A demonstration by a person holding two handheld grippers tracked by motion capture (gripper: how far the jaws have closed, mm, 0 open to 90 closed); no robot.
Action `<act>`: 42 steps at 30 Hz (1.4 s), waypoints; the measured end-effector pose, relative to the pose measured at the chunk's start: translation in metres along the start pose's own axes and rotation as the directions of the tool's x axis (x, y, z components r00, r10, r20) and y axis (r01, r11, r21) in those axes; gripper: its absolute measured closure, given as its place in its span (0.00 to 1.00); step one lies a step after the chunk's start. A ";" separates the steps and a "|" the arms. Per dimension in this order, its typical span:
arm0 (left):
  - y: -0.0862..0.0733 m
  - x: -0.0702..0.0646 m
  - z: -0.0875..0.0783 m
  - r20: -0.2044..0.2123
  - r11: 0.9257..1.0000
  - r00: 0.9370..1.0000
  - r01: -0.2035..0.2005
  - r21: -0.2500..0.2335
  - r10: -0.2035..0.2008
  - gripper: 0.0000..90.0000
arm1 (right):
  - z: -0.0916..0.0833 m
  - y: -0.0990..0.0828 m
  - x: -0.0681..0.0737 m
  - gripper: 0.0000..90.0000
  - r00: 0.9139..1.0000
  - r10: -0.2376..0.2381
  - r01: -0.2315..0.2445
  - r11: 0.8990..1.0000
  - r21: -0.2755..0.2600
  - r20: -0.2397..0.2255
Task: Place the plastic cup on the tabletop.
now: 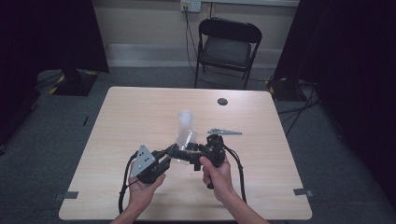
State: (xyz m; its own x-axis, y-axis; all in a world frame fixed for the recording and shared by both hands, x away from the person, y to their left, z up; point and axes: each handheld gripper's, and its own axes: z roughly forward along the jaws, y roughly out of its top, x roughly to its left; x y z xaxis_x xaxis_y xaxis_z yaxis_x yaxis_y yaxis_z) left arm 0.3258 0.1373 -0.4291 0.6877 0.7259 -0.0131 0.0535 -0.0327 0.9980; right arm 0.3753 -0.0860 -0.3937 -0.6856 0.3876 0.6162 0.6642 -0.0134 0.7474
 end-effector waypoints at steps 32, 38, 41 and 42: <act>0.006 0.031 -0.014 0.016 0.954 0.967 0.250 0.166 -0.256 0.97 | -0.018 -0.005 -0.003 0.18 0.984 -0.167 0.165 0.985 0.042 0.059; 0.007 0.034 -0.014 0.041 0.932 0.957 0.271 0.239 -0.288 0.96 | -0.023 -0.005 -0.006 0.19 0.977 -0.203 0.200 0.978 0.056 0.065; 0.007 0.034 -0.015 0.045 0.923 0.955 0.271 0.274 -0.294 0.96 | -0.025 -0.005 -0.007 0.19 0.972 -0.225 0.221 0.973 0.063 0.071; 0.007 0.034 -0.015 0.043 0.924 0.957 0.264 0.277 -0.286 0.96 | -0.026 -0.006 -0.007 0.19 0.968 -0.237 0.232 0.970 0.070 0.077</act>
State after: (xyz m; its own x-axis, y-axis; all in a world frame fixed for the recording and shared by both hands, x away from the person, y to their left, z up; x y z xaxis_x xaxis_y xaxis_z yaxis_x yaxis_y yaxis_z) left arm 0.3386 0.1718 -0.4212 0.6743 0.6745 -0.3006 0.4309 -0.0289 0.9019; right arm 0.3686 -0.1122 -0.3959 -0.7983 0.4497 0.4006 0.5063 0.1410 0.8507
